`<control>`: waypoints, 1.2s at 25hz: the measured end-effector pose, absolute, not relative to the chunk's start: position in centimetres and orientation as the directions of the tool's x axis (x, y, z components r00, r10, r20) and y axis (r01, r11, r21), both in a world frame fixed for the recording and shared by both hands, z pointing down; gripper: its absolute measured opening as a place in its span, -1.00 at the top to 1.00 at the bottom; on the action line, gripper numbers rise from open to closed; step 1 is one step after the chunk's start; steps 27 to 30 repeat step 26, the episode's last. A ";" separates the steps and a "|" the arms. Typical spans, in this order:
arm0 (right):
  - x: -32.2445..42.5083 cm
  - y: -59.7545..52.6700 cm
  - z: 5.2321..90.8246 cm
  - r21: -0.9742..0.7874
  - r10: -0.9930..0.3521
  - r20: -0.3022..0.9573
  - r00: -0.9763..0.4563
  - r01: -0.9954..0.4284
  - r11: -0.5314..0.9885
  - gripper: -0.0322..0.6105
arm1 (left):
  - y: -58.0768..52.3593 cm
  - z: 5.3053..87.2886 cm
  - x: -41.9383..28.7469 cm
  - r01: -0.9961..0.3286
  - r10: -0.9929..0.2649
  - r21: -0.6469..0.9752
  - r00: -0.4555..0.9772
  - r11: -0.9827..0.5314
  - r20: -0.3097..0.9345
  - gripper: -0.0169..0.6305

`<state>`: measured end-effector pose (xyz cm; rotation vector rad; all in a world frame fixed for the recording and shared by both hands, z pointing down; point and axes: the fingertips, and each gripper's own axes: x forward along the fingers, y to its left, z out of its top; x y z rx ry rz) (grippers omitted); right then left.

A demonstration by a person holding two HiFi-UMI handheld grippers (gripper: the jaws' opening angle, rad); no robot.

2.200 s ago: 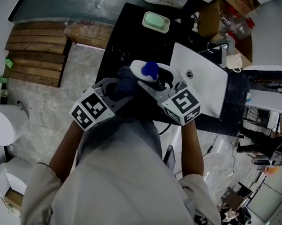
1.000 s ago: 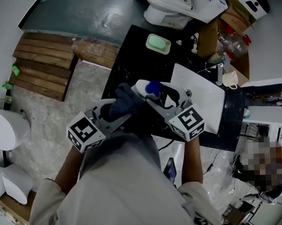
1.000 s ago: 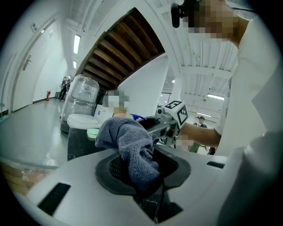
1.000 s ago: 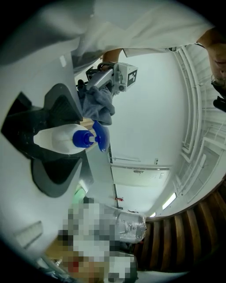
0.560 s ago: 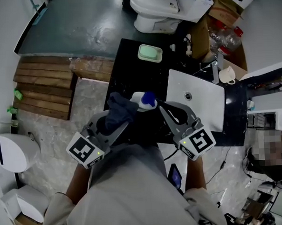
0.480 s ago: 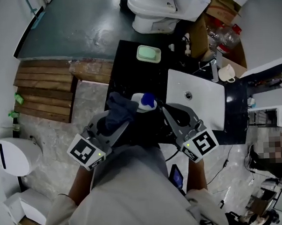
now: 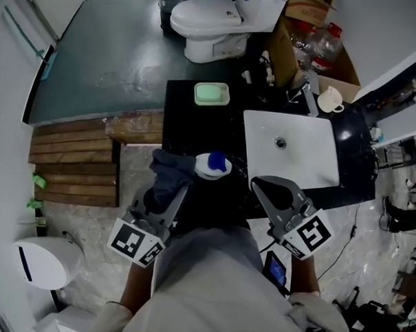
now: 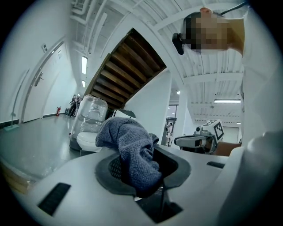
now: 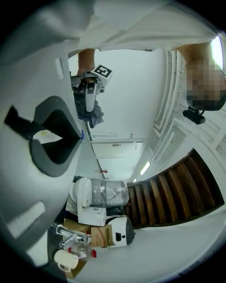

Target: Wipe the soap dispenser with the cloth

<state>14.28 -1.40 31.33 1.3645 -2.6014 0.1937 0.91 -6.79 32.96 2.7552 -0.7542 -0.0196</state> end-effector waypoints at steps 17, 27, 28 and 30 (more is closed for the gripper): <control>15.4 -0.1 28.3 0.007 -0.846 0.184 -0.501 -0.860 0.510 0.90 | -7.9 32.3 0.9 -0.486 -0.490 0.277 0.869 -0.829 0.060 0.61; 16.3 0.1 29.0 -0.005 -0.854 0.223 -0.470 -0.877 0.481 0.90 | -8.0 32.7 0.8 -0.488 -0.493 0.281 0.868 -0.826 0.059 0.61; 16.3 0.1 29.0 -0.005 -0.854 0.223 -0.470 -0.877 0.481 0.90 | -8.0 32.7 0.8 -0.488 -0.493 0.281 0.868 -0.826 0.059 0.61; 16.3 0.1 29.0 -0.005 -0.854 0.223 -0.470 -0.877 0.481 0.90 | -8.0 32.7 0.8 -0.488 -0.493 0.281 0.868 -0.826 0.059 0.61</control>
